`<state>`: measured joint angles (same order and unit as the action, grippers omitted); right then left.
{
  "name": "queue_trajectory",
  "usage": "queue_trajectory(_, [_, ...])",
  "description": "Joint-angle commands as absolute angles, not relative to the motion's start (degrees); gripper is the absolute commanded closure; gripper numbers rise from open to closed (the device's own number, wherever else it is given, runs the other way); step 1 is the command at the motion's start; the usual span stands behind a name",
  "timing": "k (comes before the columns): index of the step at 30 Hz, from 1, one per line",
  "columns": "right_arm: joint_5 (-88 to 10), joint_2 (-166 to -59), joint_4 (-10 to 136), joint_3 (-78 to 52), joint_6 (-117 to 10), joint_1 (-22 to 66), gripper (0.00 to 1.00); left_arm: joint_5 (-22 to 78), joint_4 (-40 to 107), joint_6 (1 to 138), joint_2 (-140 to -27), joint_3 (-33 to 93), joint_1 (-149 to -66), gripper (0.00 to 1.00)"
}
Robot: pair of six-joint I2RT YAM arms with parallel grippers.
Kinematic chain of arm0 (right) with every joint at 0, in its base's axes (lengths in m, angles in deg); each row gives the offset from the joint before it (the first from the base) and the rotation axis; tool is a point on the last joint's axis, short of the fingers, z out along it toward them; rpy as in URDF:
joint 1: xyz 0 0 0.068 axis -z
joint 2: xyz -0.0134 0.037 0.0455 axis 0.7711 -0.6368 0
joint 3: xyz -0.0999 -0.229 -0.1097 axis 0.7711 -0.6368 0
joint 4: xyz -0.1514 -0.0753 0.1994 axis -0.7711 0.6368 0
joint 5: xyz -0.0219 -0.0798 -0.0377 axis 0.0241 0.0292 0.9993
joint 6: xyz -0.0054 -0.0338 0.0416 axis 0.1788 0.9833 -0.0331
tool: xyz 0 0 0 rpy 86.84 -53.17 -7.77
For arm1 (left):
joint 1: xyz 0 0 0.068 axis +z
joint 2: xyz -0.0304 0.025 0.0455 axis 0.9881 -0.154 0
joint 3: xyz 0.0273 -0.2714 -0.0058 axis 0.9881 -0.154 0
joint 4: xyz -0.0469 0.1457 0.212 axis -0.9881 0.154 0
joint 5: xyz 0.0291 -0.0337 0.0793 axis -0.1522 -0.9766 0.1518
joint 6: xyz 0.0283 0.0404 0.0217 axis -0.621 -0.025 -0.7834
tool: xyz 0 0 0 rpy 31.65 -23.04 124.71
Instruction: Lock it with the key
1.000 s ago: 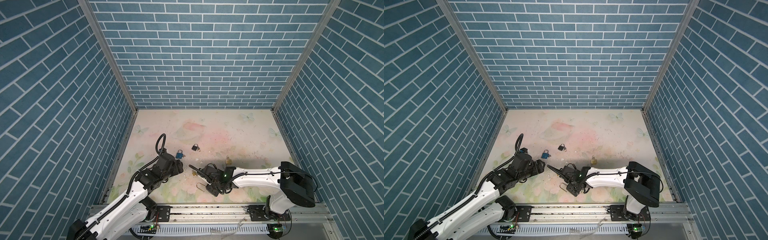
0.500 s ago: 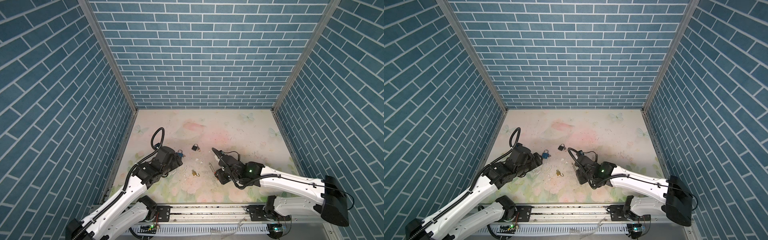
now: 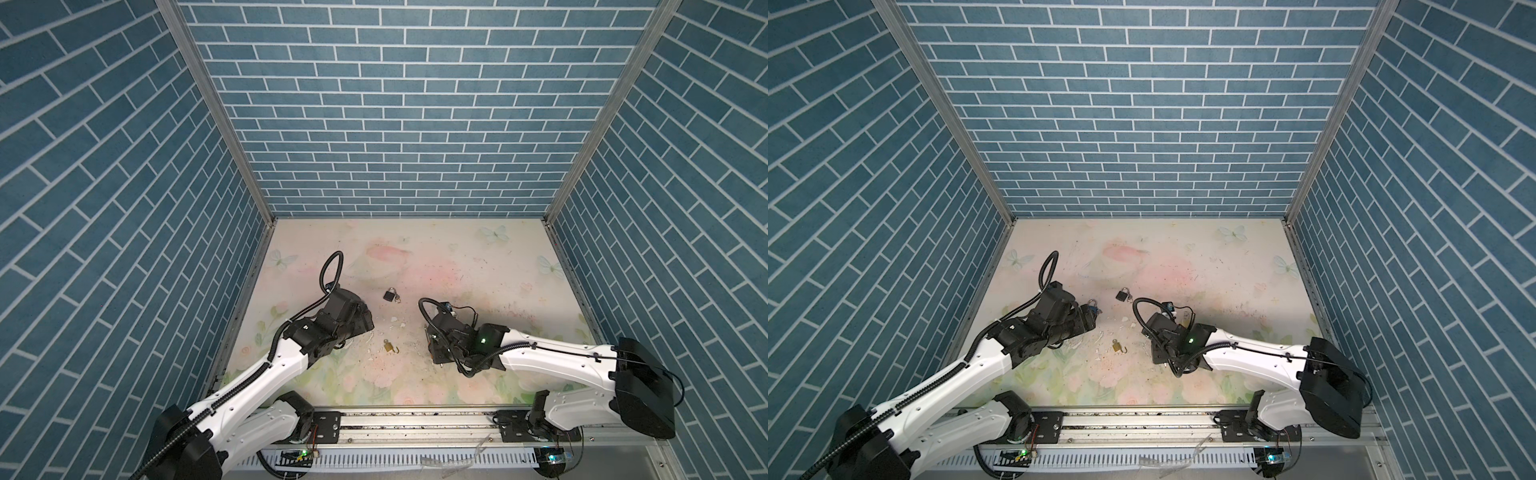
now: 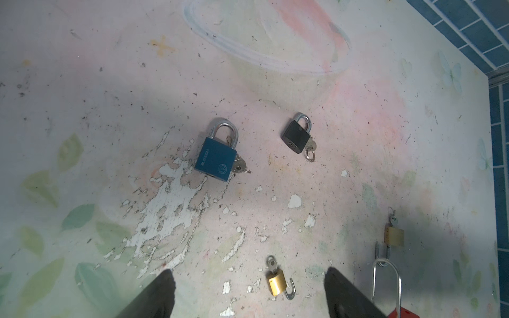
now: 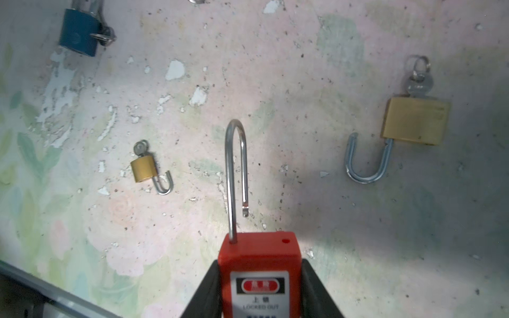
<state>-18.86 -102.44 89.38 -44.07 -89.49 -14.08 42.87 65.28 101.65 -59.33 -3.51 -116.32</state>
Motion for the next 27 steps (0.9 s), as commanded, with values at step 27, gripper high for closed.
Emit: queue_trajectory(27, [-16.47,-117.37,92.38,-37.42,-97.08,-18.28,0.61,43.08,62.92,93.06,-60.79,-3.05,-116.48,0.14])
